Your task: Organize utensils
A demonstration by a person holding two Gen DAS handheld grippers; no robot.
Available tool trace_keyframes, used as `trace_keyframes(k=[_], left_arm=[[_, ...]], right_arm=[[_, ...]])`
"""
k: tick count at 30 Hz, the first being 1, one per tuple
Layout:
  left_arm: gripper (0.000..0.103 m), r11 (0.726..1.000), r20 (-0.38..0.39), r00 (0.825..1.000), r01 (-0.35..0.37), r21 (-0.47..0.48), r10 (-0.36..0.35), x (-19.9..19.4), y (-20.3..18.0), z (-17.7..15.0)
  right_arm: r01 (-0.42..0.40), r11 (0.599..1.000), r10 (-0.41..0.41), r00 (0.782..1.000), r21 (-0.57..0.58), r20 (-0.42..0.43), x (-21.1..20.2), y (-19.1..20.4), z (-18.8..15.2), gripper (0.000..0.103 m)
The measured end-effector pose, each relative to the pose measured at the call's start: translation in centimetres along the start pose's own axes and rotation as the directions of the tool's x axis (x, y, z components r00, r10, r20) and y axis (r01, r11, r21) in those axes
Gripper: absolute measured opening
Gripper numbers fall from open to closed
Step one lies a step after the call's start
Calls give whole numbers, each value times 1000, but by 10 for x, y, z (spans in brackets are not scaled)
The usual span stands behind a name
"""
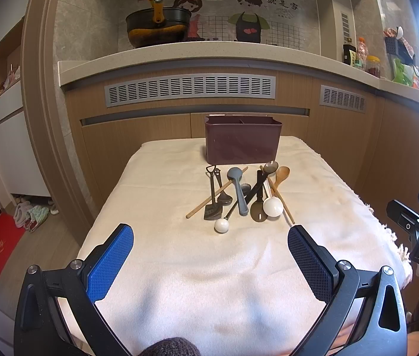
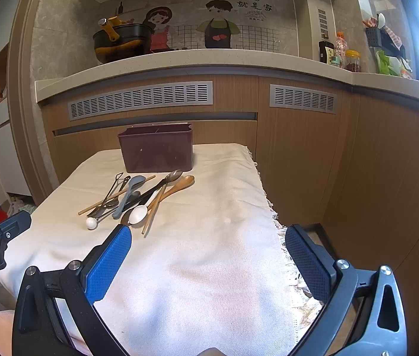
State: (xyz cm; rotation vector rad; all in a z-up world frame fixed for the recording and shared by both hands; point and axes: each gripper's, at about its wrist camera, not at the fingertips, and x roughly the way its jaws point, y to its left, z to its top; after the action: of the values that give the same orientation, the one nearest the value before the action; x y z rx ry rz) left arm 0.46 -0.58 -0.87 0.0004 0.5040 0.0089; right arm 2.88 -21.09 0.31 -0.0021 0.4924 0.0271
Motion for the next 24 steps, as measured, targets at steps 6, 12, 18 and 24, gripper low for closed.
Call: trace_keyframes(k=[6, 12, 18, 24], left_arm=[[103, 1000, 0, 1000, 0, 0, 0, 0, 0, 0], [103, 1000, 0, 1000, 0, 1, 0, 0, 0, 0], [103, 1000, 0, 1000, 0, 1, 0, 0, 0, 0], [103, 1000, 0, 1000, -1, 1, 1, 0, 1, 1]], right_arm=[[8, 1000, -8, 1000, -8, 2, 0, 1, 0, 103], [13, 1000, -13, 1000, -14, 4, 0, 2, 0, 103], [15, 1000, -14, 1000, -14, 4, 0, 2, 0, 103], [15, 1000, -15, 1000, -13, 3, 0, 2, 0, 103]])
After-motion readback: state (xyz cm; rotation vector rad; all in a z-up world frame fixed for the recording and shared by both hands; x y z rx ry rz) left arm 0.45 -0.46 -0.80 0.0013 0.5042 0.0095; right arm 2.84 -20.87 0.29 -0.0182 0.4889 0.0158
